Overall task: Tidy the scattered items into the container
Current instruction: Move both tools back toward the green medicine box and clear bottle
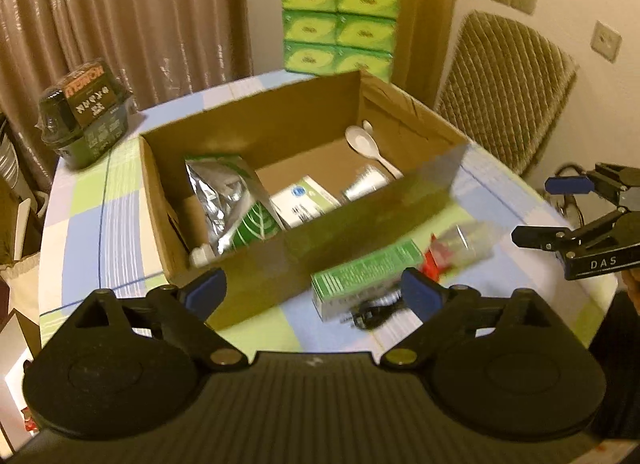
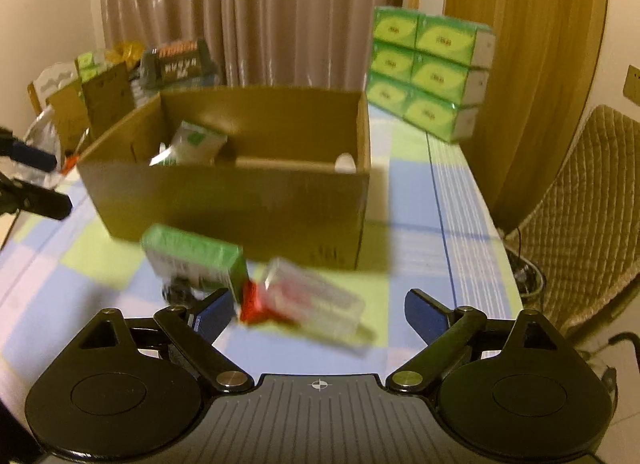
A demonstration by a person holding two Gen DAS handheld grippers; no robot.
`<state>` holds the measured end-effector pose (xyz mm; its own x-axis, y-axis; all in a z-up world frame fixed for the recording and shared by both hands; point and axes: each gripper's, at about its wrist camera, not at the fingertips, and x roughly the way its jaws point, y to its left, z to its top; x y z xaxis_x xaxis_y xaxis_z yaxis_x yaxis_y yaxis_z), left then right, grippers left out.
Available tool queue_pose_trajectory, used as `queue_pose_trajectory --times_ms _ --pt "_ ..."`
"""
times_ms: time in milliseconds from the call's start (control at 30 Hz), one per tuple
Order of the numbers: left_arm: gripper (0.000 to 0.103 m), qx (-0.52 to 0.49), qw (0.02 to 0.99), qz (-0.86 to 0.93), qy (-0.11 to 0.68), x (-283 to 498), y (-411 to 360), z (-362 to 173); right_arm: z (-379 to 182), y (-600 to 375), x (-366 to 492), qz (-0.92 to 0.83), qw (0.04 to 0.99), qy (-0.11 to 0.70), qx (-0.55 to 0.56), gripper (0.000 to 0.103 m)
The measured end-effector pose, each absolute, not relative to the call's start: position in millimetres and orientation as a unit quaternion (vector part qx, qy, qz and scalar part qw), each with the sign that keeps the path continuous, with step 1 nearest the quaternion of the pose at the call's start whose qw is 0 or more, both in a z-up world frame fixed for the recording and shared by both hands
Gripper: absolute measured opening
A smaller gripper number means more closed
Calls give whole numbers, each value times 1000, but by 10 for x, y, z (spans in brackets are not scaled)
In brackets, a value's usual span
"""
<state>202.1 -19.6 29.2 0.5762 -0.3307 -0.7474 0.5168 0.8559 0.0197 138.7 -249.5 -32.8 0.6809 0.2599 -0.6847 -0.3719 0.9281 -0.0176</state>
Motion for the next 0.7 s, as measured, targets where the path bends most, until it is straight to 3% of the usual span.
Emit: queue_pose_trajectory --times_ms 700 --pt "92 263 821 -325 388 1619 -456 -200 -635 -2530 1126 226 889 373 -137 90"
